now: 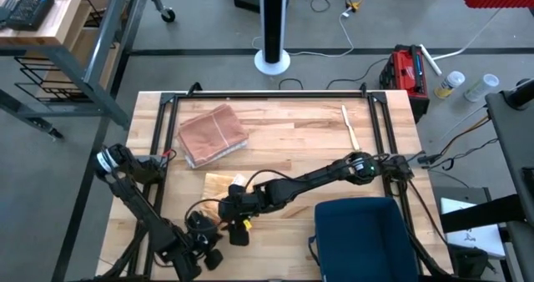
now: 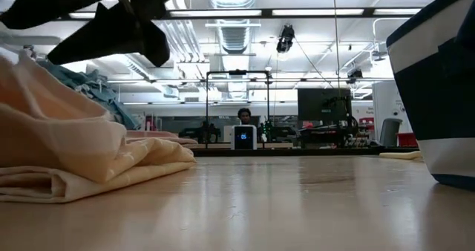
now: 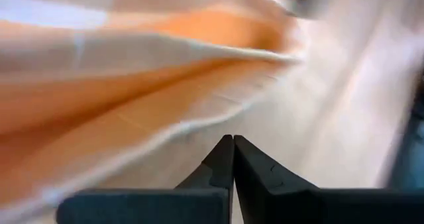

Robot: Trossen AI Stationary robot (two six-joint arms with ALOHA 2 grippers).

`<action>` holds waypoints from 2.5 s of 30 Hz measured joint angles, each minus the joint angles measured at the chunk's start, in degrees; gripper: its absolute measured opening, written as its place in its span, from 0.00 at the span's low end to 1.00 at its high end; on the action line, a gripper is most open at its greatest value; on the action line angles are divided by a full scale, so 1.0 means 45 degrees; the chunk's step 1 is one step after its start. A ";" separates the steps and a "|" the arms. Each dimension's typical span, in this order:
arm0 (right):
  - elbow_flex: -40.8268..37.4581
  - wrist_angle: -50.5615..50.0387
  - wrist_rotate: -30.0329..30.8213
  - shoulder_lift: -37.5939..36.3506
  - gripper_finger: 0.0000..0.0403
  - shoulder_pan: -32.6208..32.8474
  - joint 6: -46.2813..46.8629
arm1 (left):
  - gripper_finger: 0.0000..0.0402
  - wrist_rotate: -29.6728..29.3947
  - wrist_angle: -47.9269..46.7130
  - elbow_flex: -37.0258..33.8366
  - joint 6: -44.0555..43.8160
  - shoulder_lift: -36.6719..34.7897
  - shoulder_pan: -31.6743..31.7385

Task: Fold towel
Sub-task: Fold the yellow towel

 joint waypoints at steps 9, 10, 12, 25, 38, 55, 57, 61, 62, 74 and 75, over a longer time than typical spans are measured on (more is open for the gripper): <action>0.0352 -0.0674 0.0085 -0.0150 0.49 -0.0010 -0.0325 | 0.00 0.3302 -0.2835 0.3354 -0.0207 -0.0064 -0.0739; 0.0352 -0.0694 0.0254 -0.0151 0.49 -0.0010 -0.0322 | 0.00 0.2839 -0.2986 0.3582 -0.0236 -0.0064 -0.0894; 0.0322 -0.0857 0.1033 -0.0151 0.49 -0.0003 -0.0478 | 0.00 0.1297 -0.3099 0.3816 -0.0226 -0.0068 -0.1170; -0.0673 -0.1247 0.3842 0.0364 0.39 -0.0046 0.0136 | 0.00 -0.2137 -0.3235 0.2764 -0.0301 -0.0040 -0.1436; -0.0646 -0.3255 0.3716 0.0432 0.26 -0.0374 0.0614 | 0.00 -0.0114 0.0119 -0.0693 -0.3017 0.0079 -0.1419; -0.0735 -0.0498 -0.0224 0.0435 0.06 0.0157 -0.1366 | 0.00 -0.0573 0.0203 -0.0871 -0.2925 0.0077 -0.1395; -0.0735 -0.0676 0.0790 0.0425 0.04 0.0204 -0.1197 | 0.00 -0.0576 0.0225 -0.0871 -0.2925 0.0077 -0.1395; -0.0736 -0.1800 0.4108 0.0233 0.00 0.0072 -0.0497 | 0.00 -0.0581 0.0288 -0.0871 -0.2925 0.0077 -0.1395; -0.0718 -0.2176 0.4869 0.0186 0.00 0.0012 -0.0368 | 0.00 -0.0581 0.0293 -0.0871 -0.2925 0.0077 -0.1395; -0.0994 -0.1570 0.1439 0.1145 0.00 -0.0513 0.0478 | 0.00 -0.0720 0.0293 -0.0876 -0.2920 0.0078 -0.1395; -0.0994 -0.1214 0.1118 0.1194 0.00 -0.0486 0.0478 | 0.00 -0.0718 0.0293 -0.0876 -0.2920 0.0082 -0.1395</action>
